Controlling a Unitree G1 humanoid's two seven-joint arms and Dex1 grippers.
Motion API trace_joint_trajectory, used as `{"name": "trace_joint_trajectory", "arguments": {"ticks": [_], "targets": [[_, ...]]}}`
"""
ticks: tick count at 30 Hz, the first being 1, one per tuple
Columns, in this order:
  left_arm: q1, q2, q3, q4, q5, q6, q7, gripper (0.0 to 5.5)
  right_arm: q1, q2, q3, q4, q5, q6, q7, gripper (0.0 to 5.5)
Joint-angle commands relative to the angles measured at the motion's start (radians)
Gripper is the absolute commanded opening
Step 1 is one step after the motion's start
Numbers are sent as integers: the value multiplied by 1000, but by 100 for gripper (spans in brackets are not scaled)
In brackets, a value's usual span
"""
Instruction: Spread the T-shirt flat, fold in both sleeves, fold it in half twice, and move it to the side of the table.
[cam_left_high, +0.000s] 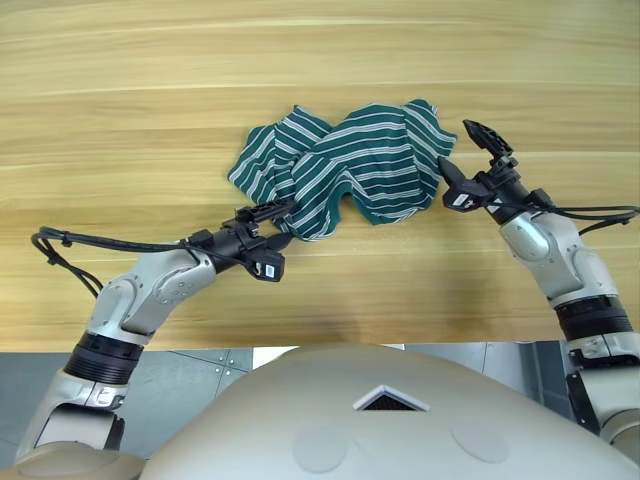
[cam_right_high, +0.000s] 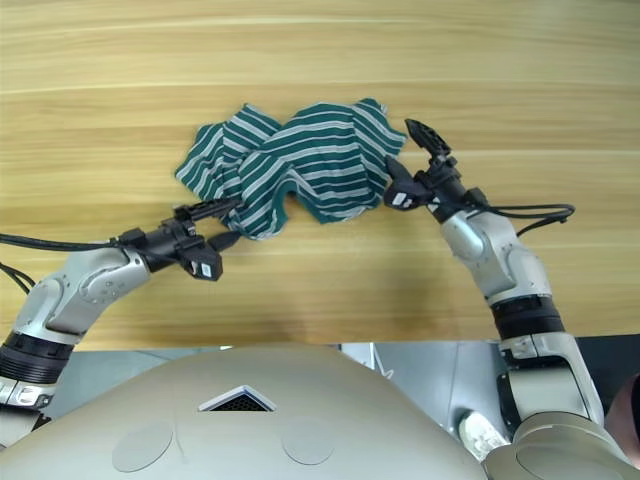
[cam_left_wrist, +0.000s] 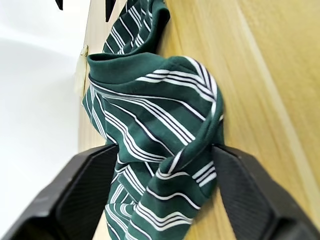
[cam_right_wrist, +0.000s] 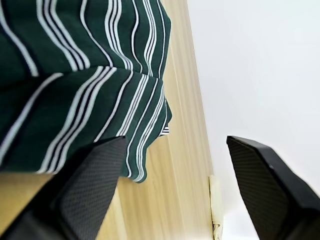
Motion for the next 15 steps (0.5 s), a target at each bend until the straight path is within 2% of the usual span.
{"name": "trace_joint_trajectory", "arguments": {"ticks": [1,6,11,13,15], "targets": [[-2,17,-14,52,18,36,-12,273,0,-18,-2,-38,0,-4,17,368],[-9,15,-33,91,31,46,-5,194,87,-89,-15,-154,52,-61,108,368],[-5,26,-49,96,33,55,-5,99,254,-207,-121,-367,201,-87,241,368],[8,34,-47,85,30,62,-5,68,313,-242,-118,-424,260,-91,321,368],[24,35,-41,70,26,74,4,37,332,-242,-69,-405,257,-95,381,368]]}}
